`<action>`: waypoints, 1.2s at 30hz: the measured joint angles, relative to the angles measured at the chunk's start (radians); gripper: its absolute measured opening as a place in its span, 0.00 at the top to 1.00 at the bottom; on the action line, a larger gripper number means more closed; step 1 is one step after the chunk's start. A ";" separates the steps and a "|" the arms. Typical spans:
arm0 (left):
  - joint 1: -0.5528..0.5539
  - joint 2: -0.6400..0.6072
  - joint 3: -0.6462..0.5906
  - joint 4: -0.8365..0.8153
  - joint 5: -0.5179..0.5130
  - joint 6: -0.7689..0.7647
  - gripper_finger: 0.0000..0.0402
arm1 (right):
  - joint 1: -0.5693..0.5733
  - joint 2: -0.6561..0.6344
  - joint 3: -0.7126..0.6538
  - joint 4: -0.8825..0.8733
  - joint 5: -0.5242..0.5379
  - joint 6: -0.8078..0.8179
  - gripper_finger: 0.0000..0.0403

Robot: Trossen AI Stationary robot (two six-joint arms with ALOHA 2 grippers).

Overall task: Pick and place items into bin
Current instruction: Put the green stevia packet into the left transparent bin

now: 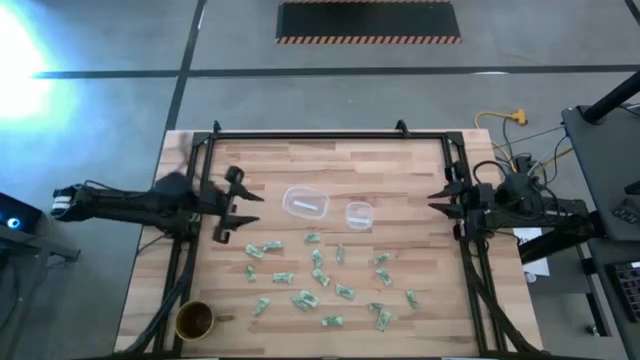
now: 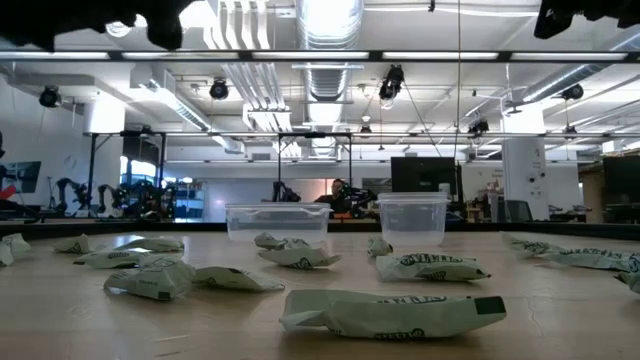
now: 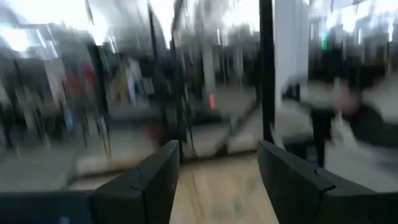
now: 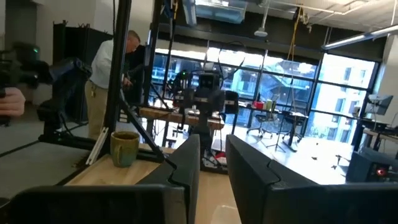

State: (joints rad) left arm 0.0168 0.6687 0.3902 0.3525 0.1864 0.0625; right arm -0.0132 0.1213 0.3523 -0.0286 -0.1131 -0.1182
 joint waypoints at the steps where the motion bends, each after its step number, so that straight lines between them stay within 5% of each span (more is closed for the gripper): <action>1: -0.005 0.036 0.041 -0.062 -0.011 0.003 0.50 | 0.000 0.006 0.012 -0.018 0.000 -0.005 0.83; 14: -0.100 0.392 0.337 -0.683 -0.253 -0.142 0.50 | 0.000 0.132 0.054 -0.182 0.000 -0.015 0.83; 25: -0.206 0.473 0.370 -0.870 -0.358 -0.332 0.50 | 0.000 0.249 0.052 -0.171 -0.003 -0.016 0.83; 36: -0.262 0.618 0.357 -0.877 -0.405 -0.412 0.50 | 0.001 0.289 0.052 -0.166 -0.076 0.008 0.83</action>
State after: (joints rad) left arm -0.2456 1.2870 0.7471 -0.5240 -0.2188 -0.3493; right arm -0.0124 0.4099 0.4038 -0.1944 -0.1894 -0.1106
